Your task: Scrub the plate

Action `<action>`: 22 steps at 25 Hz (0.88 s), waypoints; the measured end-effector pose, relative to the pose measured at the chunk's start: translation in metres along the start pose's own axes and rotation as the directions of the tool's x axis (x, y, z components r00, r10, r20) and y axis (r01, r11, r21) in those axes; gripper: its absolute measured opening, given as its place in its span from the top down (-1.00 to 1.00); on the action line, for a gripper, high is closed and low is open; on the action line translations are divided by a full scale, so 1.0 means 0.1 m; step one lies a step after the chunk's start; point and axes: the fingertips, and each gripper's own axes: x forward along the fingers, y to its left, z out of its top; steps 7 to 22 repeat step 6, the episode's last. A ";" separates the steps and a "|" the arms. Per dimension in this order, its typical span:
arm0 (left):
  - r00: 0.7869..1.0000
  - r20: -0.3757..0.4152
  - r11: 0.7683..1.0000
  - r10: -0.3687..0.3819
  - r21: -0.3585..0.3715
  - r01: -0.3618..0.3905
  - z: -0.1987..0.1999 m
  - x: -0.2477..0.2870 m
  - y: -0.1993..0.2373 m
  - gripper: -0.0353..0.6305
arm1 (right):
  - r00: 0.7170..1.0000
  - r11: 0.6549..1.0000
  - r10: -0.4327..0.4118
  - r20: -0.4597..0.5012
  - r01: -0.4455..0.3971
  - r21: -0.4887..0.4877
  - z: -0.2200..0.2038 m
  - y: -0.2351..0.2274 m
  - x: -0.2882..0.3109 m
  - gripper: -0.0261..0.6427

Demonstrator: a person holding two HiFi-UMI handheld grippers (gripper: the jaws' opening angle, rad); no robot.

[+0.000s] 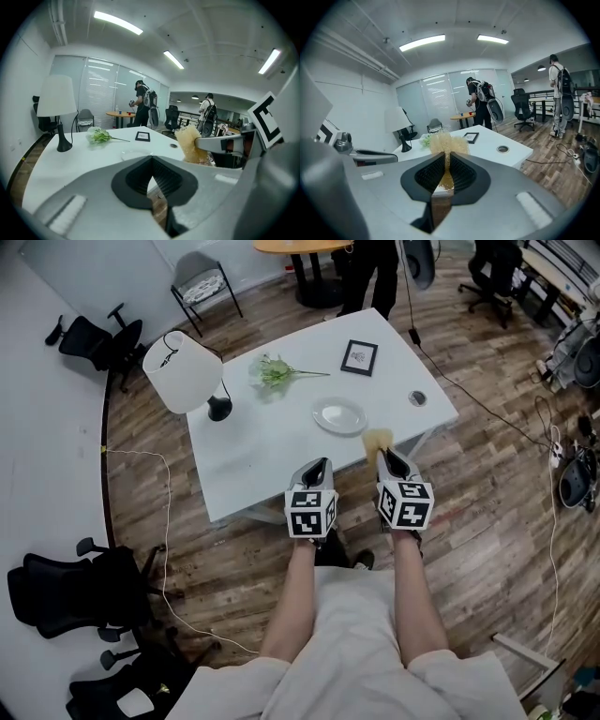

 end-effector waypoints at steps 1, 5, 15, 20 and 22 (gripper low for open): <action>1.000 -0.005 1.000 -0.001 -0.001 0.001 -0.02 0.00 0.00 0.89 | 1.000 1.000 -0.001 0.000 0.001 -0.002 -0.01 0.00 0.00 0.76; 1.000 -0.018 1.000 -0.003 -0.004 0.003 -0.06 -0.01 0.00 0.89 | 1.000 1.000 0.000 -0.003 0.000 0.000 -0.01 0.00 -0.01 0.76; 1.000 -0.018 1.000 -0.003 -0.003 0.003 -0.05 -0.01 0.00 0.89 | 1.000 1.000 -0.001 -0.002 0.001 0.001 -0.01 -0.01 -0.02 0.76; 1.000 -0.018 1.000 -0.003 -0.003 0.003 -0.05 -0.01 0.00 0.89 | 1.000 1.000 -0.001 -0.002 0.001 0.001 -0.01 -0.01 -0.02 0.76; 1.000 -0.018 1.000 -0.003 -0.003 0.003 -0.05 -0.01 0.00 0.89 | 1.000 1.000 -0.001 -0.002 0.001 0.001 -0.01 -0.01 -0.02 0.76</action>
